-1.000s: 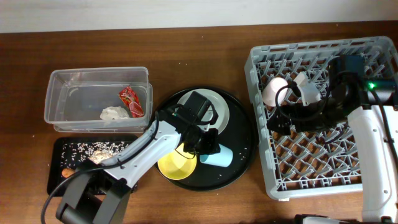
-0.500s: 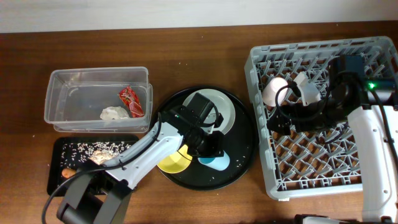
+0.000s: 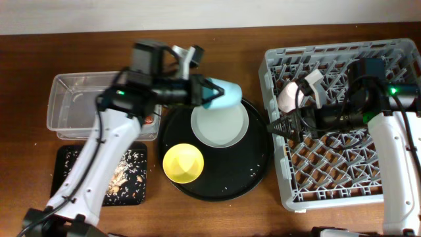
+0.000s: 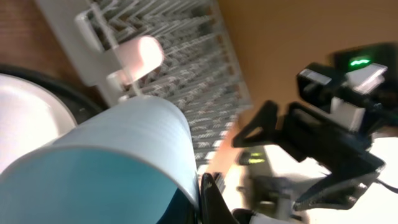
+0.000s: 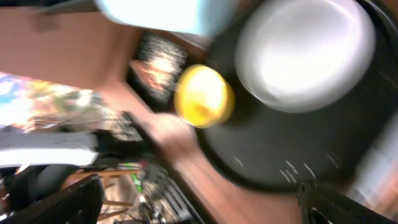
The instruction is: Sort waste into correct bins and load items into the dishwasher rack
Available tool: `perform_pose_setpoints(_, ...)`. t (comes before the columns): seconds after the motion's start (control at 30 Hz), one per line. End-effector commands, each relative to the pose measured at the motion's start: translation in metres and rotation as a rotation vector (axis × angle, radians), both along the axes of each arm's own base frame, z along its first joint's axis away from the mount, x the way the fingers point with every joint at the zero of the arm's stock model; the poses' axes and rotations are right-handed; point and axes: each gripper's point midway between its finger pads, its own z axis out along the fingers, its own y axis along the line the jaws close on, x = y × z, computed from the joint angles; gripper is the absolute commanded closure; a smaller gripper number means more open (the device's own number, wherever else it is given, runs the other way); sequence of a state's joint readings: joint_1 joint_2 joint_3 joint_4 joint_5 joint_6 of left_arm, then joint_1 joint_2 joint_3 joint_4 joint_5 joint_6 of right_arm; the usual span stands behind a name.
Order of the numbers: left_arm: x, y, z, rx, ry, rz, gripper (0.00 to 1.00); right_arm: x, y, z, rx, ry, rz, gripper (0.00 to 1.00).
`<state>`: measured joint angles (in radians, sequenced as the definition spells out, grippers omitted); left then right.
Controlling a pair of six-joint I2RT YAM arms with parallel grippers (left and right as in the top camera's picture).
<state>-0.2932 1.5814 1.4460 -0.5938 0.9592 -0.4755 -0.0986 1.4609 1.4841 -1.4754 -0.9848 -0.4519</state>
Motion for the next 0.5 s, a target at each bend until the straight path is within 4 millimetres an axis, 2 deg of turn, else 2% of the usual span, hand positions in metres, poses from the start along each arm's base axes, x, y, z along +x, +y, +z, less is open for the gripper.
perform_pose_setpoints(0.0,-0.029,0.009,0.042,-0.248,0.025,-0.223,1.00,0.000,0.019,0.043,0.258,-0.180,0.094,0.02)
perform_pose_setpoints(0.1,-0.044,-0.003,0.049,-0.284,0.022,-0.300,1.00,0.003,0.019,0.044,0.255,-0.201,0.097,0.02)
perform_pose_setpoints(0.23,-0.060,-0.029,0.057,-0.294,-0.053,-0.390,1.00,0.005,0.017,0.038,0.219,-0.208,0.096,0.02)
perform_pose_setpoints(0.37,-0.069,-0.040,0.056,-0.291,-0.051,-0.420,1.00,0.006,0.017,0.039,0.220,-0.216,0.098,0.02)
perform_pose_setpoints(0.47,-0.068,-0.041,0.059,-0.296,-0.064,-0.421,1.00,0.003,0.023,0.039,0.222,-0.214,0.121,0.02)
